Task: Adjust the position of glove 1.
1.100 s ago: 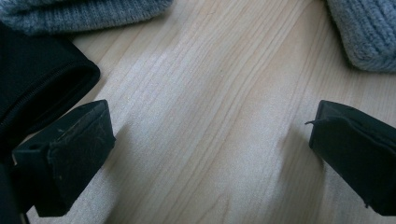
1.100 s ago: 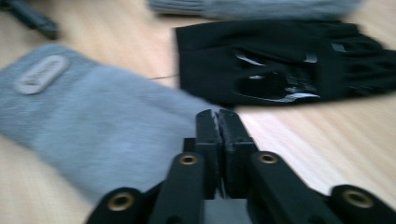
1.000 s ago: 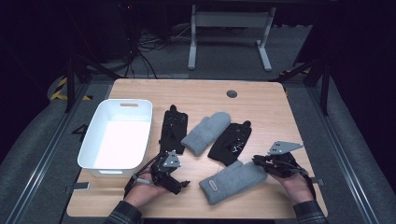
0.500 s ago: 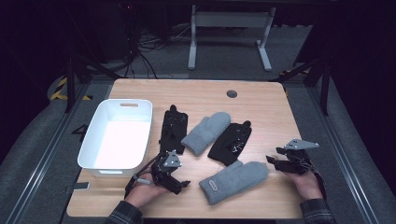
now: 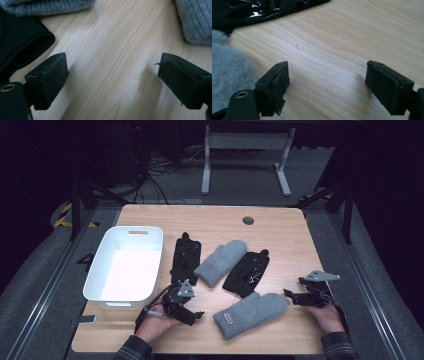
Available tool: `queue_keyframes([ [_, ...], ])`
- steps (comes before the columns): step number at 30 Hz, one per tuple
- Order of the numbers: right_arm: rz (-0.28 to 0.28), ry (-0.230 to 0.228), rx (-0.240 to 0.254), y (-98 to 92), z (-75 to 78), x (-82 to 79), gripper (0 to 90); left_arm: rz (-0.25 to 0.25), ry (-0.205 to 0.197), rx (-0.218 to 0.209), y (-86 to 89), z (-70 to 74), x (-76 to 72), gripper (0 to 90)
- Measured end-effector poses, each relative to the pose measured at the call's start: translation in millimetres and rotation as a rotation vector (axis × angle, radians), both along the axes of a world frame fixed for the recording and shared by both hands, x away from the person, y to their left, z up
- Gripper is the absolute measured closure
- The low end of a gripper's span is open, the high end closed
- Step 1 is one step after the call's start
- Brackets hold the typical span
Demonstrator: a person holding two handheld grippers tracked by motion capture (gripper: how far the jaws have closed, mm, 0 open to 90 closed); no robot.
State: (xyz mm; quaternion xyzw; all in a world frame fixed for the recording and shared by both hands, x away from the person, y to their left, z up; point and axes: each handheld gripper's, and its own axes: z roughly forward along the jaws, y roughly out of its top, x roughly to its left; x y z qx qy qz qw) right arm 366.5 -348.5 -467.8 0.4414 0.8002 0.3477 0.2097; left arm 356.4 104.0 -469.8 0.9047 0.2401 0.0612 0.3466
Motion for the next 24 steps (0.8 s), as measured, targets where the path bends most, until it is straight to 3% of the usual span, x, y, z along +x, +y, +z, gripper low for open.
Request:
queue_keyframes([
  [6,-0.009,0.001,-0.001,0.4,-0.2,0.2,17.3,0.036,-0.011,0.025,-1.1,9.4,1.0,18.3],
  [9,-0.009,0.001,-0.002,0.4,-0.3,0.2,17.2,0.063,0.000,0.001,-3.2,19.2,3.2,21.7],
  [13,-0.010,0.001,-0.002,0.5,-0.2,0.1,17.2,0.079,-0.016,-0.004,-7.5,28.9,5.0,25.7],
  [17,-0.012,0.001,-0.002,0.6,-0.3,0.1,17.1,0.087,0.004,-0.031,-11.2,36.5,13.0,29.3],
  [24,-0.011,0.001,-0.002,0.5,-0.3,0.1,17.1,0.102,-0.003,-0.020,-24.1,47.3,25.1,33.1],
])
